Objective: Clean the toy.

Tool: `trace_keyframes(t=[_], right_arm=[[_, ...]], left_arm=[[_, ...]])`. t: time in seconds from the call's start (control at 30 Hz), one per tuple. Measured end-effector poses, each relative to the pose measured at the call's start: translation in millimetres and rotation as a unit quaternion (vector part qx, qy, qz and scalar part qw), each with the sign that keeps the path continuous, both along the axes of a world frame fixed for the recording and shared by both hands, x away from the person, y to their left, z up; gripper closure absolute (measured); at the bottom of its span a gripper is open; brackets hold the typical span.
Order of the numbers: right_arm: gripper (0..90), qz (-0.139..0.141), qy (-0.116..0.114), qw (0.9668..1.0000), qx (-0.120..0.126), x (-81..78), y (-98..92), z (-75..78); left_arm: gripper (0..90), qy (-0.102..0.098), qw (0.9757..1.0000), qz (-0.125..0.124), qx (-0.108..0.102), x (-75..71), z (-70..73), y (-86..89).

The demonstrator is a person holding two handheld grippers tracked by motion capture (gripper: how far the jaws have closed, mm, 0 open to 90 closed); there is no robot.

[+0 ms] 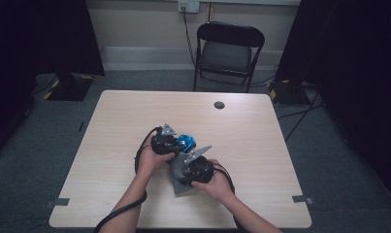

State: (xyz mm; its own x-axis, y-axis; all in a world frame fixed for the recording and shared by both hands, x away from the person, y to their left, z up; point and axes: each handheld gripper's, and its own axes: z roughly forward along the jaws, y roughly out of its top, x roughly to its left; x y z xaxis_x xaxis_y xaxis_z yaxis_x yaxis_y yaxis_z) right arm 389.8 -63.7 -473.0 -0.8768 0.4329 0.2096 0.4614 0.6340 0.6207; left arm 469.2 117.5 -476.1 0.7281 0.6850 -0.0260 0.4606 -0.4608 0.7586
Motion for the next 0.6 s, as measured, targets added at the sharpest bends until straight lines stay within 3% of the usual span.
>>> trace_keyframes(t=[0.6], right_arm=[[75.3, 0.047, 0.006, 0.9988, 0.010, -15.0, 6.6, 2.7]], left_arm=[[49.8, -0.001, 1.0000, -0.003, 0.004, 0.2, 0.3, 0.7]])
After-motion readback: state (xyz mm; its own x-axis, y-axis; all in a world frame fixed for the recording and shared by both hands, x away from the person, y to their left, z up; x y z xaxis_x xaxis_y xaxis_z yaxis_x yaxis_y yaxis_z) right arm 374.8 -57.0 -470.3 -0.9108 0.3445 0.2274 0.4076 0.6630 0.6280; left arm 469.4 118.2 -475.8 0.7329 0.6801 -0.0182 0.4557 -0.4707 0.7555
